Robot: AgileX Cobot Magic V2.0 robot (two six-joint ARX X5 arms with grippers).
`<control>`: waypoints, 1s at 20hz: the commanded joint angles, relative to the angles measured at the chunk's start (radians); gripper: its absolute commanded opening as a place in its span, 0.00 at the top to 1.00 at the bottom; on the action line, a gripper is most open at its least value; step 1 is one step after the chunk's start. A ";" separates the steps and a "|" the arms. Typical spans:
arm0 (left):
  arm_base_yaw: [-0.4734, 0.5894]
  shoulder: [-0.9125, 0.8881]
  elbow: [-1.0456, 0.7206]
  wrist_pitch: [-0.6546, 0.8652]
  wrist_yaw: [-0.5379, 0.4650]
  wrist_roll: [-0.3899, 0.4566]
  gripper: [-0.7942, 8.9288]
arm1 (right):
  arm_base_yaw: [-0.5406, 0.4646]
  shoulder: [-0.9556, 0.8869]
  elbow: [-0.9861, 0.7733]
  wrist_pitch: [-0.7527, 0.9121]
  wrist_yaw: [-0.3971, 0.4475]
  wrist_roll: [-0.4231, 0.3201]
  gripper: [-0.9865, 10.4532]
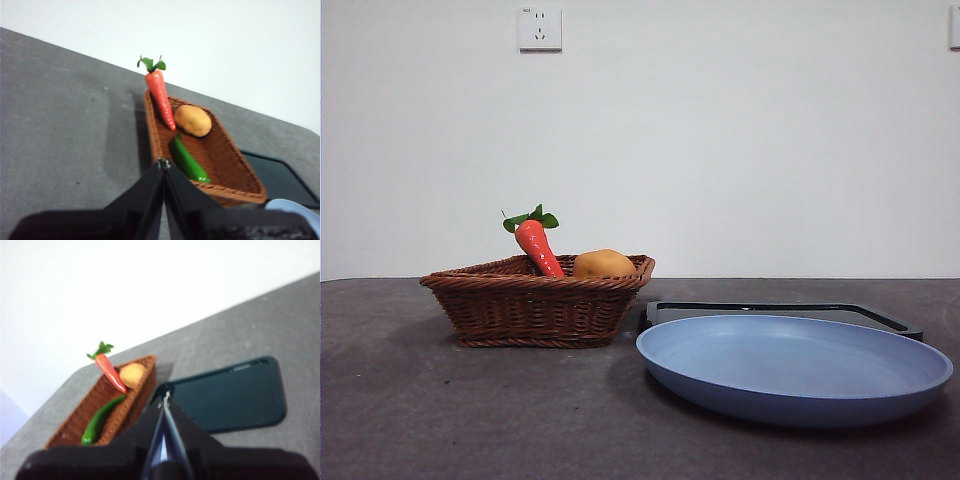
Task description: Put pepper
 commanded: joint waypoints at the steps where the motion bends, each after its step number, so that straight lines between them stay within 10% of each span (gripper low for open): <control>1: 0.003 0.049 0.066 -0.035 0.019 0.003 0.91 | 0.002 0.061 0.083 -0.047 -0.009 -0.010 0.91; 20: 0.001 0.534 0.501 -0.460 0.378 0.383 0.91 | 0.004 0.642 0.709 -0.867 -0.132 -0.511 0.91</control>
